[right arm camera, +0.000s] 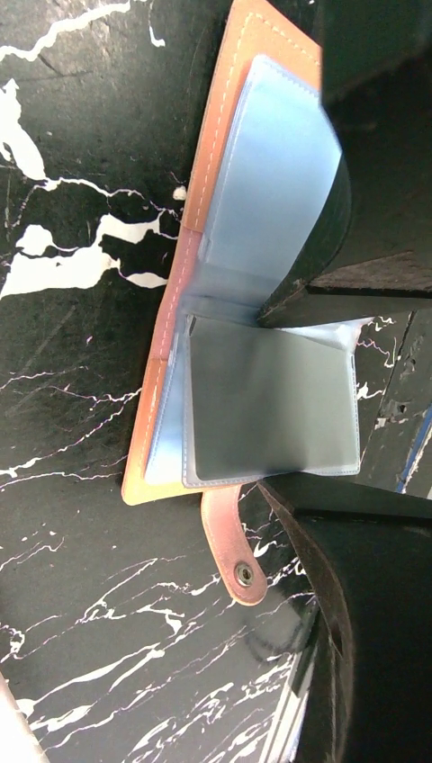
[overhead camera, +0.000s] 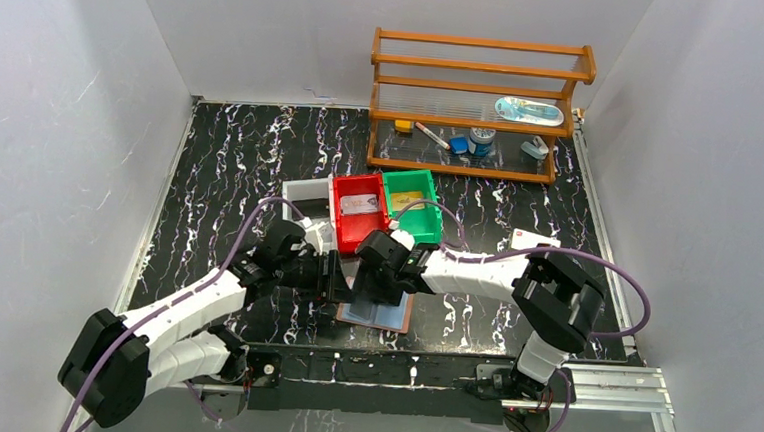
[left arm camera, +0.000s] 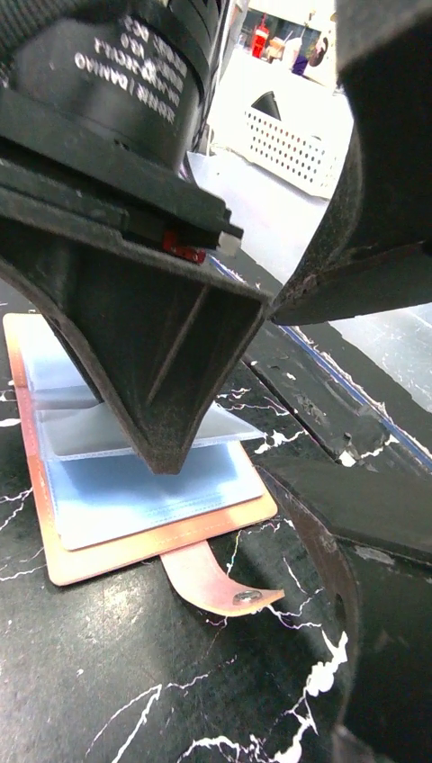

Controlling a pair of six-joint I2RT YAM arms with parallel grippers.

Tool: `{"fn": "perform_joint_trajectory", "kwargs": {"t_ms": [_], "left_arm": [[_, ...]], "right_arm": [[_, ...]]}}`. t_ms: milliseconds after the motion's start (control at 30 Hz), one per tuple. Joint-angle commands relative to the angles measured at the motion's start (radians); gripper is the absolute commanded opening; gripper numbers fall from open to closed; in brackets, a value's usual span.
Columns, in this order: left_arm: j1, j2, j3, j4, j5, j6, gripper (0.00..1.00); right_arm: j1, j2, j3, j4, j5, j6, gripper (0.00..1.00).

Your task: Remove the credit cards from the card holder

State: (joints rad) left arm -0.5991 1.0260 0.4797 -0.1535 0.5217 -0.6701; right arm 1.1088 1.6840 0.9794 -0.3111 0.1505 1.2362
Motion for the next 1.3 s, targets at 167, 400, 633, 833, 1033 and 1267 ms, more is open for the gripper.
{"fn": "perform_joint_trajectory", "kwargs": {"t_ms": [167,400,633,833,1033,1267], "left_arm": [[-0.028,0.037,-0.084,0.119,0.036,-0.029,0.50],[-0.034,0.077,-0.119,0.232,0.008,-0.029,0.46],[-0.041,0.138,-0.130,0.406,-0.002,-0.083,0.29],[-0.048,0.186,-0.132,0.397,0.059,-0.064,0.12],[-0.051,0.060,-0.056,0.144,-0.115,-0.011,0.02],[-0.101,0.043,0.150,-0.226,-0.387,0.077,0.02]], "right_arm": [[-0.009,0.019,-0.061,-0.002,-0.052,0.014,0.67],[-0.010,0.019,-0.063,0.005,-0.058,0.012,0.67],[-0.014,0.018,-0.064,0.006,-0.061,0.013,0.67],[-0.022,-0.006,-0.068,0.036,-0.075,-0.004,0.69],[-0.033,-0.171,0.003,-0.009,0.001,-0.096,0.87],[-0.043,-0.426,-0.202,-0.106,0.205,0.130,0.88]]}}
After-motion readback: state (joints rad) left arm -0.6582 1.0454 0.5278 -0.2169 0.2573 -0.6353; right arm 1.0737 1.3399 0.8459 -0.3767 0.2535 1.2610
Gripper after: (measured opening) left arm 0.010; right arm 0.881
